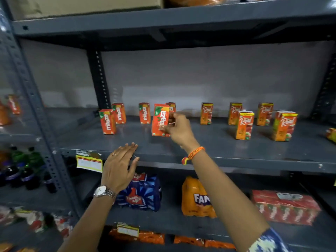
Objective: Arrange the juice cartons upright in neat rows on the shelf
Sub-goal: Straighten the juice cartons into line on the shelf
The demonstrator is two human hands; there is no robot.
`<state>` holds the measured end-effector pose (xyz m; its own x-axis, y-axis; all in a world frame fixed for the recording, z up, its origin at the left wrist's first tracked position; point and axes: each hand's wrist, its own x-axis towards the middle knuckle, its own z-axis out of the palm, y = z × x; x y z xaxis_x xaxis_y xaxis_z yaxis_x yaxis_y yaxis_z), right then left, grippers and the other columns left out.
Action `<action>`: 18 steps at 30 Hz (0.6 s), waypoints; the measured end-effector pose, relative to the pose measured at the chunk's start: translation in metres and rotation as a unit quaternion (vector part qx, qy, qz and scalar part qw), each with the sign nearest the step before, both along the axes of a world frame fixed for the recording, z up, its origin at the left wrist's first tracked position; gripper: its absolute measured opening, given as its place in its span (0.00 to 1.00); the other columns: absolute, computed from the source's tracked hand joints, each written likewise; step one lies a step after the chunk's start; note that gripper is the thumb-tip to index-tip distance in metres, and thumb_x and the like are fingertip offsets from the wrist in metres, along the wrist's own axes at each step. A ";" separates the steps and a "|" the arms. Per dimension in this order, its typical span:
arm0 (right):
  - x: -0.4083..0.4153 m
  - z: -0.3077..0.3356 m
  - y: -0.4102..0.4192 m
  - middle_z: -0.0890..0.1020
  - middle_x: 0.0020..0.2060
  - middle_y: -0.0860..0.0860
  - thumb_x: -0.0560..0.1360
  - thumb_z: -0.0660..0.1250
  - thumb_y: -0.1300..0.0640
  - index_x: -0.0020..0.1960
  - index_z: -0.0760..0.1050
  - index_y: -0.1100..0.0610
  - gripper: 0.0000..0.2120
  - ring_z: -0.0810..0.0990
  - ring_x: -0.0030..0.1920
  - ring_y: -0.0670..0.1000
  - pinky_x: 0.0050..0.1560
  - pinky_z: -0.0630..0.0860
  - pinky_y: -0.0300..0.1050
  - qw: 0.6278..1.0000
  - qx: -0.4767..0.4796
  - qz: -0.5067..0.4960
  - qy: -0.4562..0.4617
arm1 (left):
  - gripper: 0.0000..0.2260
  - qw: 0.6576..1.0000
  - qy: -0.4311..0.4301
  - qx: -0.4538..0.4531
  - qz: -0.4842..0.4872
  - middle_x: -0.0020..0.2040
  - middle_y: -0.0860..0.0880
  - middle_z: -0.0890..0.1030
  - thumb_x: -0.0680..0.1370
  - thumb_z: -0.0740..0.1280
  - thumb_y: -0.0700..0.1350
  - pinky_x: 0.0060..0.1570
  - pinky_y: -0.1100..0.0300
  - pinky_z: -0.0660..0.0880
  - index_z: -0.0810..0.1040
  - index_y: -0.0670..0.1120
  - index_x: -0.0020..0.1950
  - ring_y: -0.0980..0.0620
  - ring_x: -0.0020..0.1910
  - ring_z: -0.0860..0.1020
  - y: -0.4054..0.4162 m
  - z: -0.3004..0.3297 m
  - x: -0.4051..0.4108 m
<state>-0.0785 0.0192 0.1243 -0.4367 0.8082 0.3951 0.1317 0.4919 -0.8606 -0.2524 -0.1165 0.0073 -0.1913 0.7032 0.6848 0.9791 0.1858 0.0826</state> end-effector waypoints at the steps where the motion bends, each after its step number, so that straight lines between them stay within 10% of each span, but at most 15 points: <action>1: -0.015 -0.001 -0.006 0.83 0.55 0.53 0.71 0.74 0.63 0.60 0.76 0.61 0.18 0.80 0.49 0.47 0.52 0.78 0.41 1.000 0.010 -0.001 -0.011 | 0.22 1.000 0.000 0.000 0.002 0.67 0.46 0.78 0.81 0.55 0.54 0.70 0.52 0.66 0.75 0.44 0.70 0.47 0.67 0.76 -0.004 0.000 -0.009; 18: -0.131 -0.020 0.009 0.79 0.63 0.61 0.76 0.68 0.61 0.66 0.71 0.63 0.20 0.78 0.63 0.62 0.65 0.74 0.59 0.984 0.039 -0.054 -0.164 | 0.23 0.998 -0.048 0.015 -0.023 0.67 0.48 0.79 0.82 0.54 0.56 0.70 0.55 0.65 0.76 0.46 0.69 0.49 0.67 0.76 -0.020 -0.001 -0.044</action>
